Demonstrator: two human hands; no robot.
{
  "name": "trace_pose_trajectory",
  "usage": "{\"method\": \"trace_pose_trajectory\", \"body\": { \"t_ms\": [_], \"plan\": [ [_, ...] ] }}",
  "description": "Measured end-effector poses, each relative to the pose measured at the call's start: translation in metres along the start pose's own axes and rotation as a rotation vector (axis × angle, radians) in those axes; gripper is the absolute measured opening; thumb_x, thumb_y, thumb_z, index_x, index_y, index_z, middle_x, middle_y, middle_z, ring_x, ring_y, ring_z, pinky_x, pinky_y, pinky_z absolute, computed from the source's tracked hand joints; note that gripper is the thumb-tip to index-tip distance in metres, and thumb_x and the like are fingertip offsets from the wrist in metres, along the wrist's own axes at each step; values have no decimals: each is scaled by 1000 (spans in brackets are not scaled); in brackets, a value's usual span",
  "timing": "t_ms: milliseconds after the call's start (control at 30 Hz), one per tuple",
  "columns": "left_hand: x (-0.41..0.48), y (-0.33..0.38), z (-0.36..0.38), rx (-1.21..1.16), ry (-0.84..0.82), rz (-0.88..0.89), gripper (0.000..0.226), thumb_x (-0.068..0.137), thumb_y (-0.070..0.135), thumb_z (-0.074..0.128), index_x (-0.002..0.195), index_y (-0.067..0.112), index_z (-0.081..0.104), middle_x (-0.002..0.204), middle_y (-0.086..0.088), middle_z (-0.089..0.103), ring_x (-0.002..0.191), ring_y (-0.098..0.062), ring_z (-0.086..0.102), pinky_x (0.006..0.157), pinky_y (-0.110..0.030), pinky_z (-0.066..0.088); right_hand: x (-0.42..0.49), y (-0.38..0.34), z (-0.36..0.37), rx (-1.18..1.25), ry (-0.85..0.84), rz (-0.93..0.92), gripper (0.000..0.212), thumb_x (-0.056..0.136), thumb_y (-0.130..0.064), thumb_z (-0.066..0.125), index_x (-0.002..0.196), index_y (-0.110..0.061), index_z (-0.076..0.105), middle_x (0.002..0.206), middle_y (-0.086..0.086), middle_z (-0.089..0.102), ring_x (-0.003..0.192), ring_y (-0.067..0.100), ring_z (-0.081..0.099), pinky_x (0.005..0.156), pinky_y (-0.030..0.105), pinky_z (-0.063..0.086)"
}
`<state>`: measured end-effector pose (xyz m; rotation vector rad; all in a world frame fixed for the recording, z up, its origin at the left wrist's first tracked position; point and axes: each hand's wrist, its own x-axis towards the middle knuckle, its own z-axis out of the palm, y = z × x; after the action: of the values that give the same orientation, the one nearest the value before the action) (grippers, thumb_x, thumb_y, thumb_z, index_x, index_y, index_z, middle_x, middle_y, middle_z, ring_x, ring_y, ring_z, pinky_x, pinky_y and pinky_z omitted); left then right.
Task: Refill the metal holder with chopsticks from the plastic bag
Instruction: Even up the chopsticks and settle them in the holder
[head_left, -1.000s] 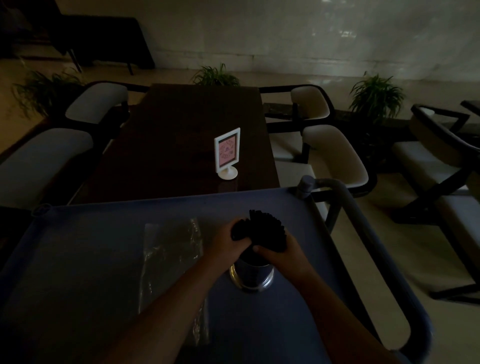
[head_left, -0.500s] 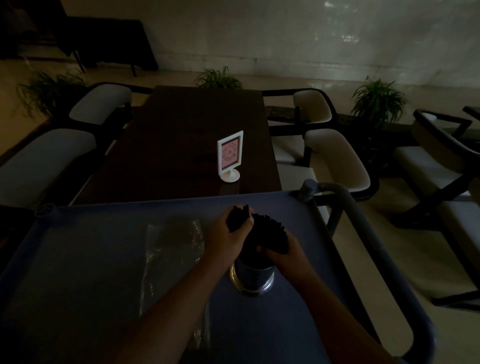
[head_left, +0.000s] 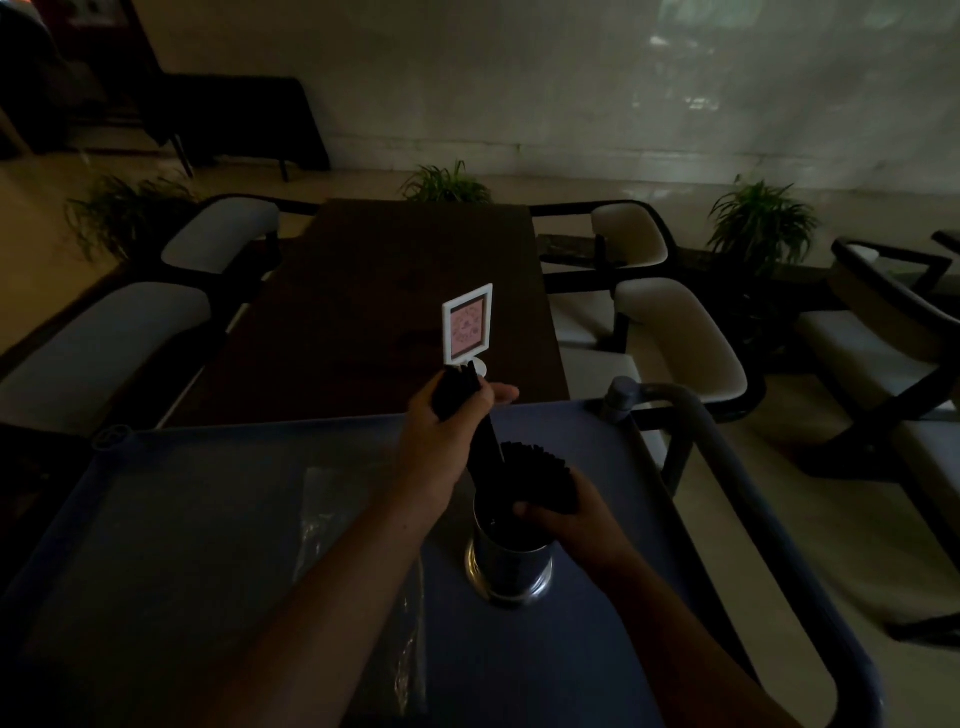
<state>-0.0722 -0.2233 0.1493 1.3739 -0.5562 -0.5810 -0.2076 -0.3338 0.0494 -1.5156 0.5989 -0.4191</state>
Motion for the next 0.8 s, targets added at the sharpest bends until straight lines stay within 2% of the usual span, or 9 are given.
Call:
{"method": "trace_pose_trajectory", "body": {
  "t_ms": [67, 167, 267, 333, 433, 500, 567, 667, 800],
  "plan": [
    [4, 11, -3, -11, -8, 41, 16, 95, 20, 58, 110, 17, 63, 101, -2, 77, 98, -12, 70, 89, -37, 50, 1, -4, 0, -4, -4, -7, 52, 77, 3, 77, 124, -7, 57, 118, 9, 69, 107, 15, 68, 80, 23, 57],
    [10, 30, -9, -92, -23, 107, 15, 93, 16, 59, 100, 28, 64, 95, -7, 76, 100, -23, 71, 95, -42, 51, 2, -11, 0, -20, -9, -12, 58, 77, 2, 77, 128, -10, 54, 120, 8, 66, 111, 19, 65, 87, 27, 57],
    [16, 52, -18, -137, -50, 189, 18, 90, 20, 60, 88, 36, 68, 87, -5, 75, 98, -27, 71, 91, -45, 54, 5, -20, -2, -78, -33, 11, 66, 78, -5, 79, 135, -20, 48, 124, 0, 61, 114, 13, 61, 89, 29, 55],
    [18, 63, -23, -205, -59, 219, 15, 90, 19, 60, 88, 31, 68, 84, -4, 74, 94, -27, 71, 88, -43, 55, 5, -25, -3, -104, -48, 16, 68, 79, -10, 79, 135, -27, 46, 125, -4, 58, 113, 9, 59, 87, 25, 54],
    [20, 76, -29, -381, -66, 211, 6, 89, 17, 61, 92, 20, 65, 80, -5, 73, 90, -24, 72, 82, -38, 57, 2, -35, -6, -58, 19, -19, 60, 84, -13, 73, 137, -24, 47, 132, 4, 57, 121, 15, 57, 93, 29, 53],
    [19, 80, -29, -493, -79, 195, 4, 88, 15, 61, 91, 16, 63, 79, -4, 71, 87, -22, 71, 79, -36, 58, -4, -48, -6, -11, 113, -81, 49, 87, -25, 66, 134, -24, 50, 134, 3, 58, 122, 10, 57, 87, 22, 53],
    [18, 83, -28, -592, -83, 169, 6, 88, 14, 59, 86, 17, 63, 76, -3, 68, 83, -19, 69, 76, -35, 58, -9, -63, -5, 5, 237, -175, 48, 88, -37, 58, 133, -23, 54, 130, -1, 61, 117, 2, 59, 89, 21, 54],
    [13, 84, -22, -713, -57, 96, 12, 87, 14, 61, 78, 17, 66, 72, -2, 67, 75, -18, 70, 70, -36, 59, -17, -83, 5, 71, 350, -268, 28, 98, -35, 51, 124, -28, 62, 123, -5, 66, 117, 8, 61, 98, 36, 50],
    [0, 74, -13, -753, -45, 28, 4, 76, 22, 67, 73, 20, 70, 72, 0, 67, 76, -17, 69, 74, -38, 58, -28, -98, 29, 403, 303, -164, 32, 93, -49, 50, 115, -34, 68, 118, -6, 71, 112, 12, 67, 91, 36, 51]
  ]
}}
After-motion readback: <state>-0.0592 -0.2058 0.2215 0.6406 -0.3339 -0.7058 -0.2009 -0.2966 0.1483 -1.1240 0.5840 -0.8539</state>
